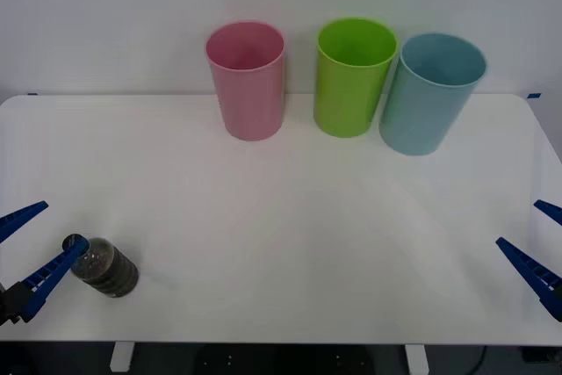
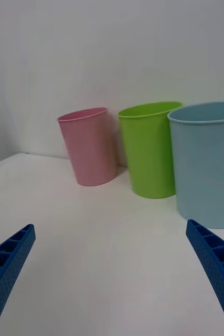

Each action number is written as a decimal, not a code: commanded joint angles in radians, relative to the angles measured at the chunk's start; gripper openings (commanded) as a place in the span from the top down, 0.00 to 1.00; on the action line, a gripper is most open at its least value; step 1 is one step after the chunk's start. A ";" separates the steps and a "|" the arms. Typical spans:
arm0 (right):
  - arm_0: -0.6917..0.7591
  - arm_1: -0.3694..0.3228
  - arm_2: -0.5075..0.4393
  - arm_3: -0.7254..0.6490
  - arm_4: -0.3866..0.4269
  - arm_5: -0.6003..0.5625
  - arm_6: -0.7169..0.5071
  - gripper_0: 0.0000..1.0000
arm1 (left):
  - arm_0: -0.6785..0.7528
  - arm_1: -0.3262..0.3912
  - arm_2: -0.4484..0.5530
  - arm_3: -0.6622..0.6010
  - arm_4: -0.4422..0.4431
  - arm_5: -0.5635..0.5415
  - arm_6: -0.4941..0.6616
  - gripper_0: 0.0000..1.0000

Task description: Grasp the object on the table and drop it into the matching bin: aluminum can to the light blue bin, PET bottle to the pink bin.

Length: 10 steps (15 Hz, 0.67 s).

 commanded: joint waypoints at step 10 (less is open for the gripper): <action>0.000 0.000 0.000 0.000 0.000 0.000 0.000 0.00 | 0.056 0.042 -0.010 0.046 0.093 0.002 -0.006 0.00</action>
